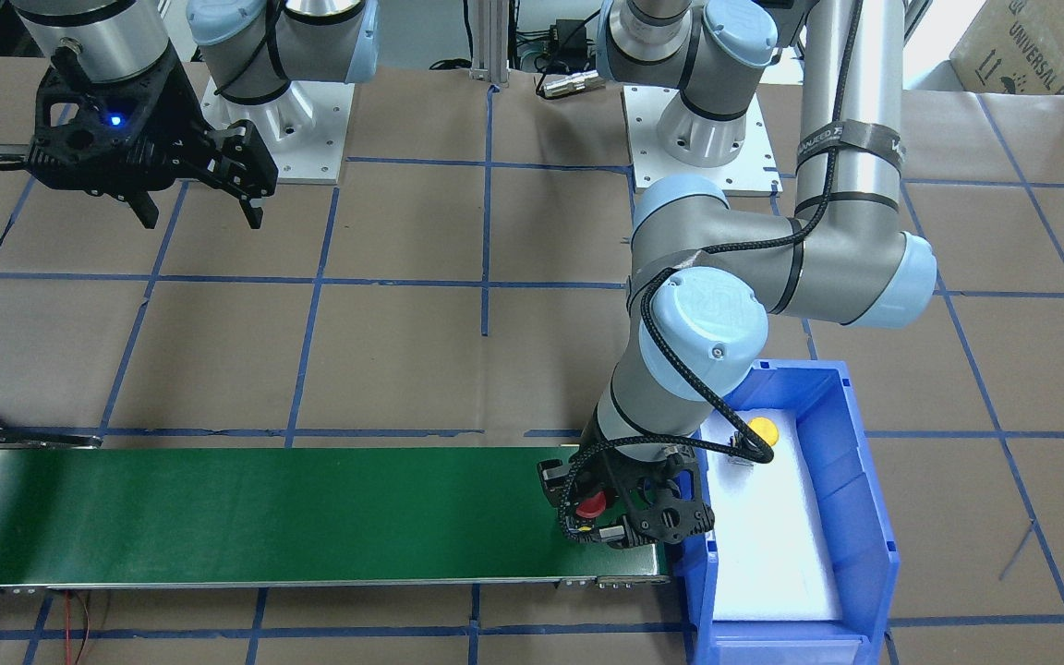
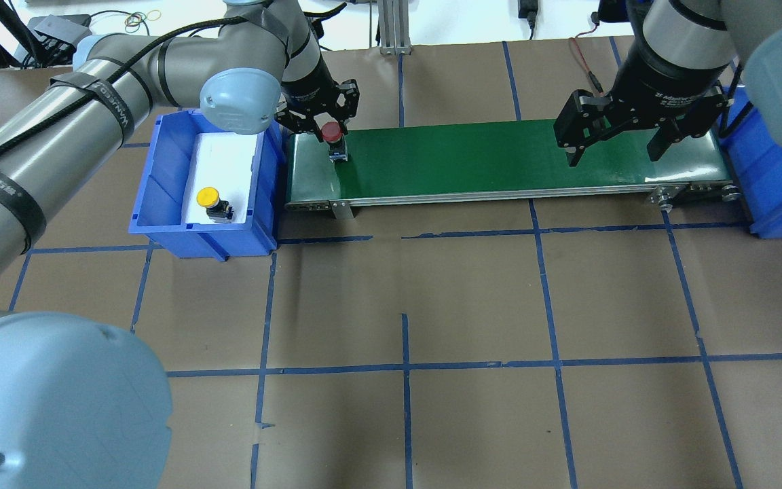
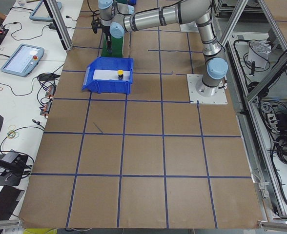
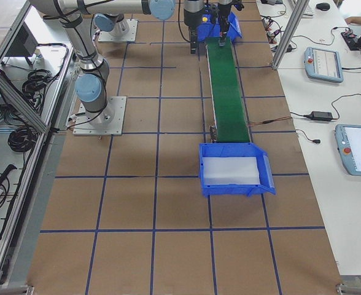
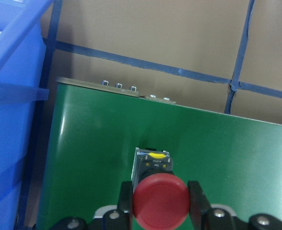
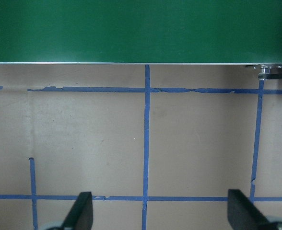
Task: Transport two buttons from left to right
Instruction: 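Release the red button on the belt and raise the left gripper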
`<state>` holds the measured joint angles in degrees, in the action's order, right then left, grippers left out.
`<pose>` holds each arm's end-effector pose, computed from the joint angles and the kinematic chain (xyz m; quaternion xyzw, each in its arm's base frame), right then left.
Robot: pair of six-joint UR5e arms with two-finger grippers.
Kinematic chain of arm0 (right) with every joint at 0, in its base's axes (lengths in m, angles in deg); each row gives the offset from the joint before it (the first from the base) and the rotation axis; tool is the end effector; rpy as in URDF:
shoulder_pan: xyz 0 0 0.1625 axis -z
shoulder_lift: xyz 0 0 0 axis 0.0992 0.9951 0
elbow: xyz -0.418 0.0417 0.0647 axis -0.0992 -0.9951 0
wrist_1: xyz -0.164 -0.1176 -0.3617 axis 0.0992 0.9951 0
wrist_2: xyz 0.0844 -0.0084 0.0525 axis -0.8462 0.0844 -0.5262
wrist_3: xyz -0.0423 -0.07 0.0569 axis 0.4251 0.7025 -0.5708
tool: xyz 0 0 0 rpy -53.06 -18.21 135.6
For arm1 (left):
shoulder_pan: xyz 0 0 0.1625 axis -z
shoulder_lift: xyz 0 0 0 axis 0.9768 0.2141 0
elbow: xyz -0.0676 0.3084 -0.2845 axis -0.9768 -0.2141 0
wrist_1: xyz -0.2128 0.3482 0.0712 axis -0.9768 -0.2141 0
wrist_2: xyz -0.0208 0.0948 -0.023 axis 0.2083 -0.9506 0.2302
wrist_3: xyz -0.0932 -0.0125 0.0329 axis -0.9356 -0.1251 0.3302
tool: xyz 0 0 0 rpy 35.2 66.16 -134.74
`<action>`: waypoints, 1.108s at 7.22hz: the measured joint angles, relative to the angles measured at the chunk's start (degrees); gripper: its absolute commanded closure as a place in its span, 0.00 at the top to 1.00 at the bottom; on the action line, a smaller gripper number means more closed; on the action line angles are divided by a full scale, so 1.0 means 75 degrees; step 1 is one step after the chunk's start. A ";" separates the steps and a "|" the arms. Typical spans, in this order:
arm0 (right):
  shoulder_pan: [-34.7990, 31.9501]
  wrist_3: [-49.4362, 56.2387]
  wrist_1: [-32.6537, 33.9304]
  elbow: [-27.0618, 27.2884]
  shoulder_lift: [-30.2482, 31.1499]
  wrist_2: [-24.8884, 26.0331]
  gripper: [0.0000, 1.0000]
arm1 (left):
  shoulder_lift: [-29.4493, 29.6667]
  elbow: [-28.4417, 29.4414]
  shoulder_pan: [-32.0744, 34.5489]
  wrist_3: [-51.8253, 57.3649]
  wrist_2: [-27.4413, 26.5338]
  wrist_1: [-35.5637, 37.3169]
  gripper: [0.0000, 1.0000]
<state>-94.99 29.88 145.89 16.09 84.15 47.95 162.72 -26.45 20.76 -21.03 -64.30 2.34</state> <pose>0.1272 -0.4757 0.4966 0.0123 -0.9997 0.0192 0.0015 -0.2437 -0.6682 0.3090 0.1053 -0.9915 0.0416 0.0636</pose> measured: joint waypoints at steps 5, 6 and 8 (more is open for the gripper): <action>0.0010 0.0000 0.0000 0.0000 -0.0005 0.0007 1.00 | -0.0073 0.0060 0.0000 0.0004 -0.0020 0.0004 1.00; 0.0005 0.0000 0.0000 0.0000 -0.0002 0.0007 1.00 | -0.0154 0.0097 -0.0021 0.0044 -0.0020 -0.0007 1.00; 0.0005 0.0000 0.0000 0.0000 -0.0001 0.0007 1.00 | -0.0513 0.0121 -0.0430 0.0686 -0.0156 -0.0100 1.00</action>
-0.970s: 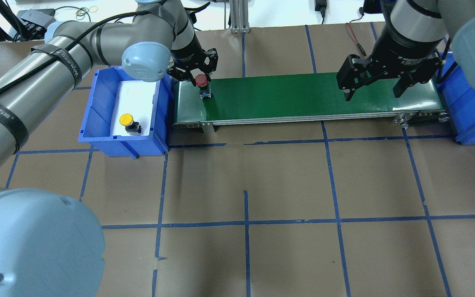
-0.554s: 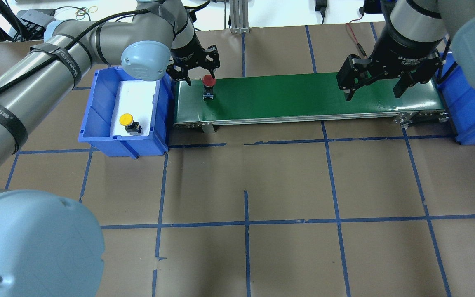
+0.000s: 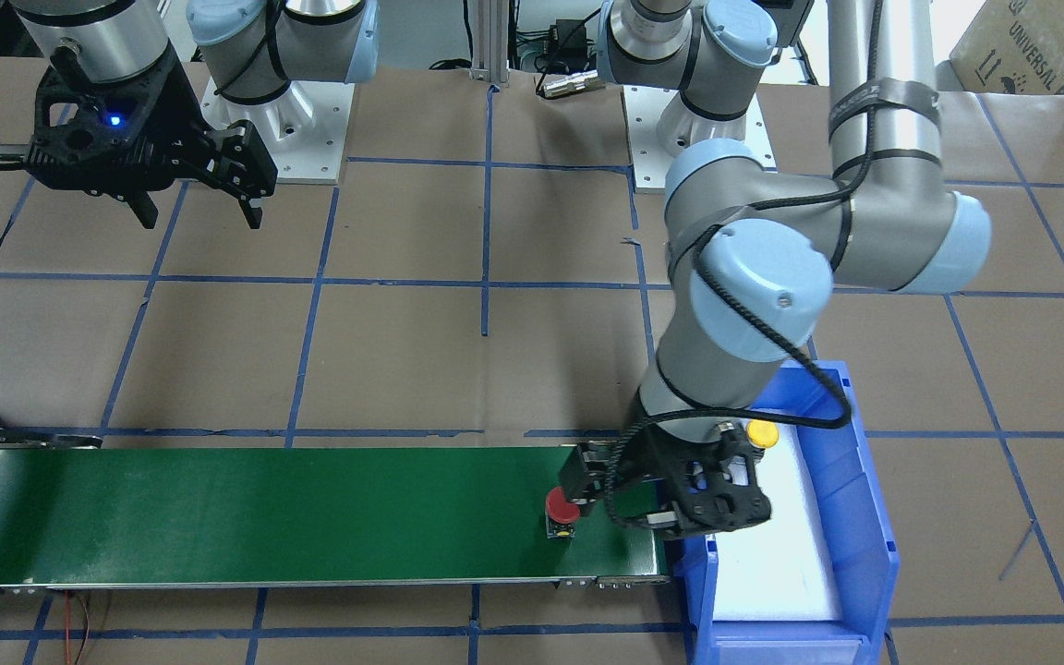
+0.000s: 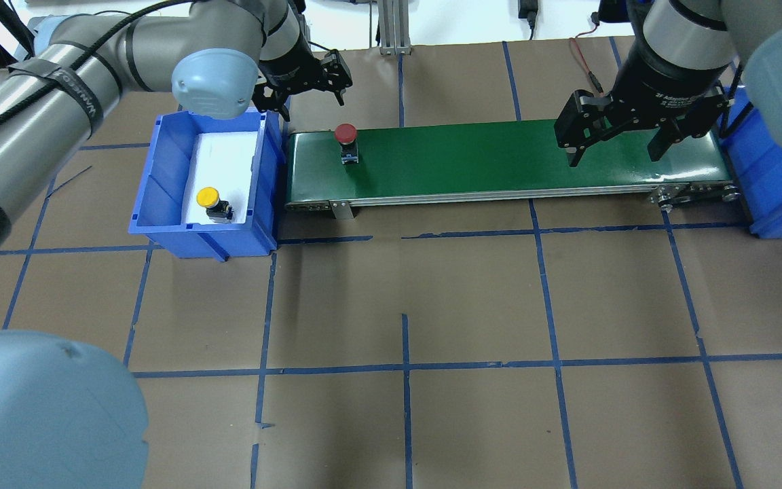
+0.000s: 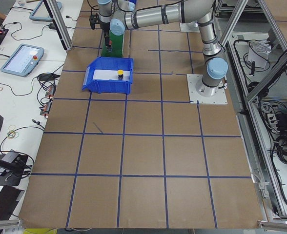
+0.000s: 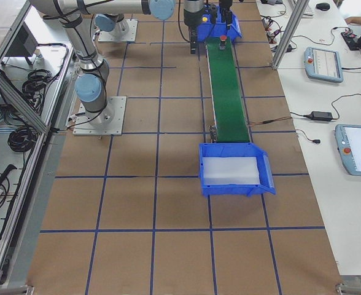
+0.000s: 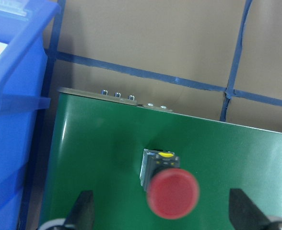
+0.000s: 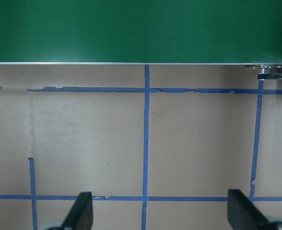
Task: Transport two buttons from left to right
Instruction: 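Release the red button on the belt and raise the left gripper, then lower the left gripper onto the yellow button in the bin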
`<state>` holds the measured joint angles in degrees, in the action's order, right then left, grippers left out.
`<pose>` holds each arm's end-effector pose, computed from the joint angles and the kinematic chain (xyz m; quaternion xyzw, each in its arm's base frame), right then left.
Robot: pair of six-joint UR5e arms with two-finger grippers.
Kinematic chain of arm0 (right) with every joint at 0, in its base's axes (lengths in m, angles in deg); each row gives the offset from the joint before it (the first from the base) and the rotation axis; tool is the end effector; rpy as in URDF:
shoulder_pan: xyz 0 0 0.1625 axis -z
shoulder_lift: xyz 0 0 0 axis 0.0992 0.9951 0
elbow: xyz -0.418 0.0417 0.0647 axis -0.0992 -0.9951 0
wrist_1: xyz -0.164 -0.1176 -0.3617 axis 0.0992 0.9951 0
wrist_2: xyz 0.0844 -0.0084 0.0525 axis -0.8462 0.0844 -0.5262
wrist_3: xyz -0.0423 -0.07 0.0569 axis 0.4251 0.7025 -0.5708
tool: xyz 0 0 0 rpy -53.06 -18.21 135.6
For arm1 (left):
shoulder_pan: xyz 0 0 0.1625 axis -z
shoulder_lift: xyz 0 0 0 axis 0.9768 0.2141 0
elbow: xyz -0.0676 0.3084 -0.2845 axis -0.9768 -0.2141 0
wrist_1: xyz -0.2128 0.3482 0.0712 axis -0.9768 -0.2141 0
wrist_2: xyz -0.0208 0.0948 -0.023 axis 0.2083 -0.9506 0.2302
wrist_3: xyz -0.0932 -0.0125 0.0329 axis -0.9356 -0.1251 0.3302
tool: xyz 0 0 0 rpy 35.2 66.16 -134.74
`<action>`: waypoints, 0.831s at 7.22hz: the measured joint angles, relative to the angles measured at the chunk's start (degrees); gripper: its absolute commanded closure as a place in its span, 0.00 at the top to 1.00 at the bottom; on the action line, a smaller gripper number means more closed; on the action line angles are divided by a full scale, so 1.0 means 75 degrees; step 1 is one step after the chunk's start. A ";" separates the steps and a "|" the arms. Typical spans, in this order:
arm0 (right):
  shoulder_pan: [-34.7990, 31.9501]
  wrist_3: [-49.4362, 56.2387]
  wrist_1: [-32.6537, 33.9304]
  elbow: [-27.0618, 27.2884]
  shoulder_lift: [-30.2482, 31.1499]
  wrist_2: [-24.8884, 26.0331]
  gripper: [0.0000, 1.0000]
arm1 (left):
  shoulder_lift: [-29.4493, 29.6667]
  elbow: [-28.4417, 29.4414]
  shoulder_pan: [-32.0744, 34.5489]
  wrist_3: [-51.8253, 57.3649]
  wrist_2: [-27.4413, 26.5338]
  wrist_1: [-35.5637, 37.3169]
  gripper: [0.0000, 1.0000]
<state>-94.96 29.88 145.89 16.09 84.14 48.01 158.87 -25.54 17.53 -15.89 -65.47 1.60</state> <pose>0.1269 -0.4759 0.4966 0.0120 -0.9997 0.0191 0.0020 -0.2028 -0.6716 0.3616 0.0877 -0.9911 0.0824 0.0566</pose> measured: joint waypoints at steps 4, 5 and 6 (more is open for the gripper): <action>0.0005 0.0000 0.0000 0.0000 -0.0003 -0.0001 1.00 | -0.0823 -0.0473 -0.1771 0.2387 -0.0106 -0.0620 0.99; 0.0006 0.0000 0.0000 0.0000 -0.0003 0.0000 1.00 | -0.0992 -0.0887 -0.1953 0.2705 -0.0113 -0.0556 0.98; 0.0007 0.0000 0.0000 0.0000 -0.0007 0.0000 1.00 | -0.1135 -0.1345 -0.2037 0.2842 -0.0129 -0.0365 0.98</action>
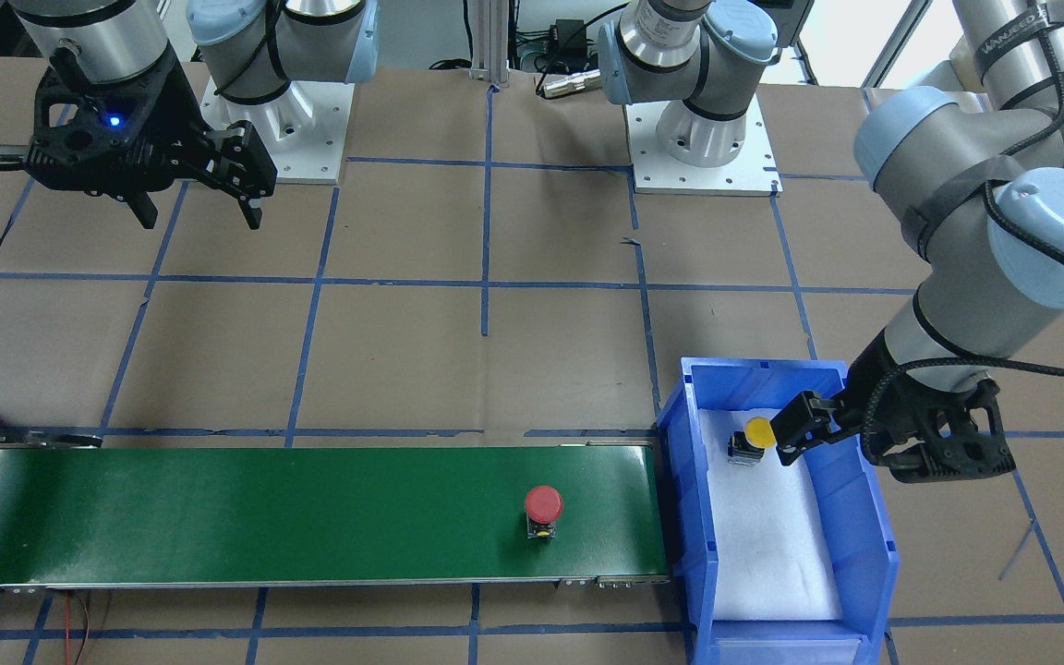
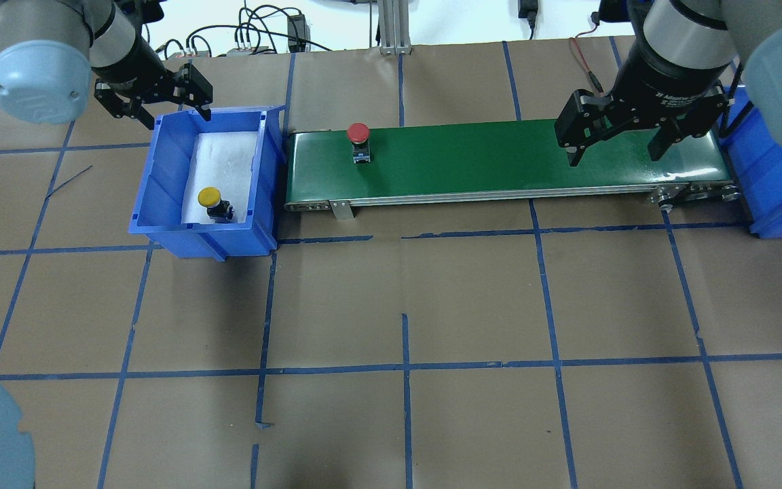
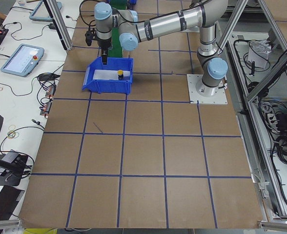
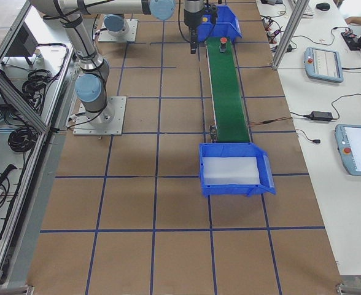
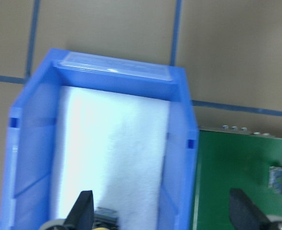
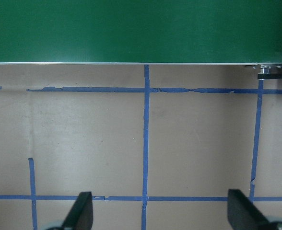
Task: Transport two buttons from left to right
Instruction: 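Lower the left gripper onto the yellow button in the bin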
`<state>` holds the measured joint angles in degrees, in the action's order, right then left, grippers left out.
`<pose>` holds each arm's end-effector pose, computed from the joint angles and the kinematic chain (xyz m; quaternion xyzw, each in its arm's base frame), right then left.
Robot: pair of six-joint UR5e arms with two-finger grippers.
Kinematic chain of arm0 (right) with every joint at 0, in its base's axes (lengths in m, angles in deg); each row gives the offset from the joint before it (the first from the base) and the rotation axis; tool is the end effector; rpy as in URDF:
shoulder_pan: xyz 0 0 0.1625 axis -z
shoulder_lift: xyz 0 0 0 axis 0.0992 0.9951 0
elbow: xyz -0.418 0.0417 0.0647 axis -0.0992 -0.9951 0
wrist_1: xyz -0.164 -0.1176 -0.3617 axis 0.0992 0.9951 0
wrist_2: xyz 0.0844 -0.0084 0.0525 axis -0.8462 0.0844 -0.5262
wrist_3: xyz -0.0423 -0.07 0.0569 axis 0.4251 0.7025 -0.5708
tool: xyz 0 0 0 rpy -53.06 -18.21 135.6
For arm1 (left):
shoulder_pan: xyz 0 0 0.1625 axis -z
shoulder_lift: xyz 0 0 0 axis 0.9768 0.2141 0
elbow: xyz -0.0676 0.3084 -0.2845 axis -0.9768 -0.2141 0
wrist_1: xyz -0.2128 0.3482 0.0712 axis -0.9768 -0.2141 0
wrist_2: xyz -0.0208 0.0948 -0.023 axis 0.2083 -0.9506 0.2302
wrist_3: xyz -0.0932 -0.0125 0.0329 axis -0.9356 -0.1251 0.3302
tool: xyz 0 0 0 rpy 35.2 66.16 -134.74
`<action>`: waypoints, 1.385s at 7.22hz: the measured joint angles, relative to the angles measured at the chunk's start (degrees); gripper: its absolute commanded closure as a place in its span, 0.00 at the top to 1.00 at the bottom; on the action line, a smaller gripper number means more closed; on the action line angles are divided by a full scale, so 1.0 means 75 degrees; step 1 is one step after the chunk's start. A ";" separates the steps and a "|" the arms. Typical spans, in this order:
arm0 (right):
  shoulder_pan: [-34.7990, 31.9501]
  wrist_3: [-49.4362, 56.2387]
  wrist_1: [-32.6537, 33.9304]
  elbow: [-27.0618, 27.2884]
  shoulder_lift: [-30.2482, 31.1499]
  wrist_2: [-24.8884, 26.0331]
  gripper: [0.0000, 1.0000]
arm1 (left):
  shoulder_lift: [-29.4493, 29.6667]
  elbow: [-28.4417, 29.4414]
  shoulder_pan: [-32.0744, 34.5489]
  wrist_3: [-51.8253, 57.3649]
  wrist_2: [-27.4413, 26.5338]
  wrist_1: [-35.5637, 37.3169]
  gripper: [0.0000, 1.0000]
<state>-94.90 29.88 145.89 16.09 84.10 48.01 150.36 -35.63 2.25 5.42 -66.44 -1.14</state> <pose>0.1264 -0.4762 0.4962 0.0115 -0.9998 0.0188 0.0020 -0.0288 -0.6346 0.3668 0.0376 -0.9973 0.0577 0.0248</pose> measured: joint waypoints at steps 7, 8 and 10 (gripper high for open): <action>0.0000 0.0000 -0.0011 0.0012 -0.0004 0.0008 1.00 | -0.0052 -0.1874 -0.0006 0.0026 -0.0123 0.1285 0.91; 0.0000 0.0000 -0.0009 0.0011 -0.0005 0.0010 1.00 | -0.0026 -0.2033 -0.0003 0.0022 -0.0129 0.1368 0.91; 0.0000 0.0000 -0.0007 0.0012 -0.0003 0.0012 1.00 | 0.0038 -0.2186 -0.0001 0.0042 -0.0132 0.1486 0.81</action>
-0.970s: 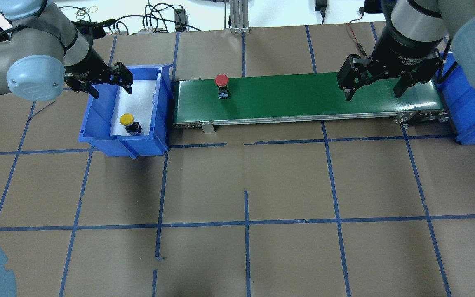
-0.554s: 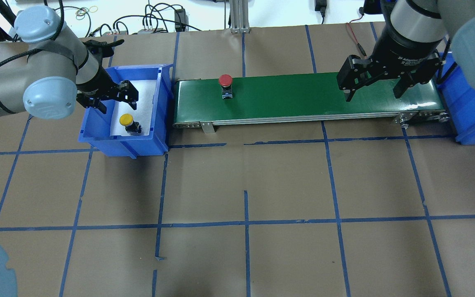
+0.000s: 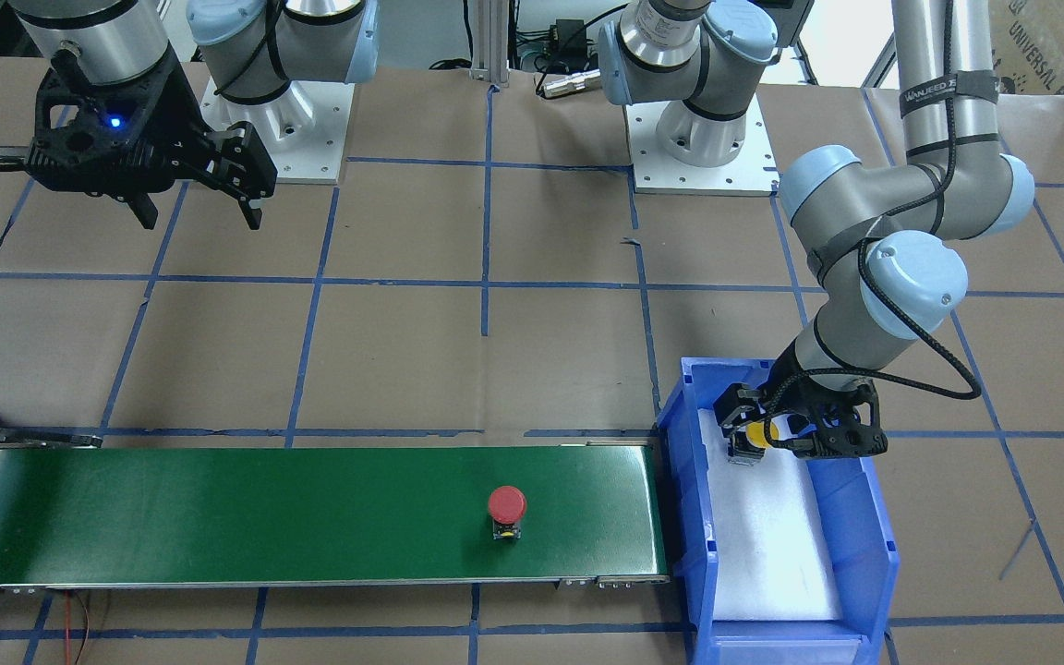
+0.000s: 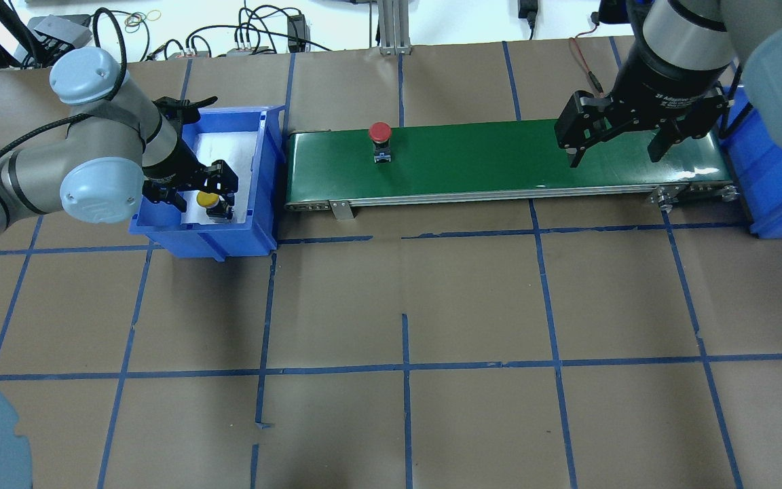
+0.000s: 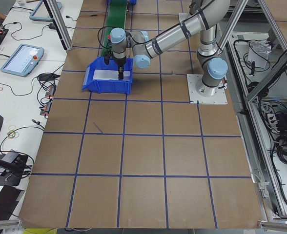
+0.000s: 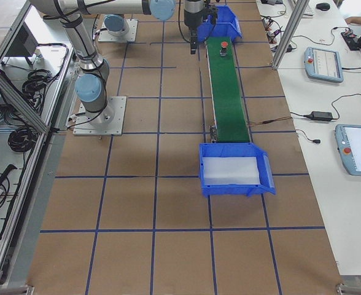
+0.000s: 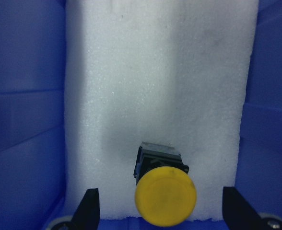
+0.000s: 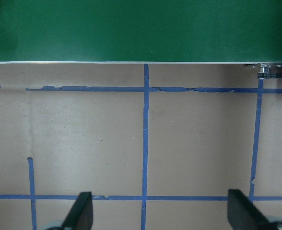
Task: Transport two buttons from left to right
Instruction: 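Lower the left gripper onto the yellow button in the bin, then grasp the yellow button with the left gripper and lift it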
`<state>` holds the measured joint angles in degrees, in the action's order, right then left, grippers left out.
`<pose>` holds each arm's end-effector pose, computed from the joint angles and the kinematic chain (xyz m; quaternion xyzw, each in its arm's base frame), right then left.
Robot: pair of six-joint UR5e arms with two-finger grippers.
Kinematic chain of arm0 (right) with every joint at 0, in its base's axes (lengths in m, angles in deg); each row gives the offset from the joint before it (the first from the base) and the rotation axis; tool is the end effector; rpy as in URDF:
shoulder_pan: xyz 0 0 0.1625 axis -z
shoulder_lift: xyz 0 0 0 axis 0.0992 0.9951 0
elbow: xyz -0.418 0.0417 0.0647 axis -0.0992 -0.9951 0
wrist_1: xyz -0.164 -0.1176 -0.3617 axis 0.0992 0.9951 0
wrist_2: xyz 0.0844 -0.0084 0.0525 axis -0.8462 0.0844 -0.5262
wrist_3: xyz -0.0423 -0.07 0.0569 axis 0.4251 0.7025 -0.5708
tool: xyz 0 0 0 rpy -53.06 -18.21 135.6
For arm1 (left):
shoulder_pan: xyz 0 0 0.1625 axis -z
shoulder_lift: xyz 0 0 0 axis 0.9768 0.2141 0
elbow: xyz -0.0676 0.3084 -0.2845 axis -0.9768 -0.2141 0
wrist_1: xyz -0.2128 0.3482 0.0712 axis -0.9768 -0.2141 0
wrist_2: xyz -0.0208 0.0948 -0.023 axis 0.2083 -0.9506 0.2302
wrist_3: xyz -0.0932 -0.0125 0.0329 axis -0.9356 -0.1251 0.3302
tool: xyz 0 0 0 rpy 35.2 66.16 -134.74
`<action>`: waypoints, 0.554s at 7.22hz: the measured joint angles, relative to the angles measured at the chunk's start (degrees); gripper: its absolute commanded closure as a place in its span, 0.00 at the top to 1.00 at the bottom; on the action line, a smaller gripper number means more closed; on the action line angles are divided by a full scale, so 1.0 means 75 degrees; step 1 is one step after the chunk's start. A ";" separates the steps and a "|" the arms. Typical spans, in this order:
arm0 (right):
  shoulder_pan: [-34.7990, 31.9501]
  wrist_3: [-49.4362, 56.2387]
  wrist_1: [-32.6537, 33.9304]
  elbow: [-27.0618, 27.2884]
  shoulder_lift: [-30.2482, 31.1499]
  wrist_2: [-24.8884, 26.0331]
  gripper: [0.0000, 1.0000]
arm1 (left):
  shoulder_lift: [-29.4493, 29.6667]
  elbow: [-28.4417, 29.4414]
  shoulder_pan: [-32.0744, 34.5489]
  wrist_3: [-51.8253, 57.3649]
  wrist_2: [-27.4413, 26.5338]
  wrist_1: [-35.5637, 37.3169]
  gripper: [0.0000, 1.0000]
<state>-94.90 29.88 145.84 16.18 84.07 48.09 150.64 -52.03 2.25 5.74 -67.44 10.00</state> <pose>0.1262 -0.4762 0.4951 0.0115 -0.9998 0.0173 0.0027 -0.0367 -0.5804 0.2526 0.0365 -0.9990 0.0088 0.0227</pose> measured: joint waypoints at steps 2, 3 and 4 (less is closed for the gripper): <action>0.0000 0.0000 0.0001 0.0000 0.0008 -0.0007 1.00 | 0.0046 0.0010 0.0001 0.0003 0.0002 0.0042 0.74; 0.0000 0.0000 0.0003 0.0000 0.0009 -0.0010 1.00 | 0.0067 0.0090 0.0001 0.0011 0.0010 0.0050 0.65; 0.0000 0.0000 0.0005 0.0000 0.0010 -0.0014 1.00 | 0.0087 0.0164 0.0001 0.0023 0.0017 0.0054 0.51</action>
<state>-94.90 29.88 145.88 16.18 84.15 47.99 151.29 -50.80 2.25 5.91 -67.31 10.41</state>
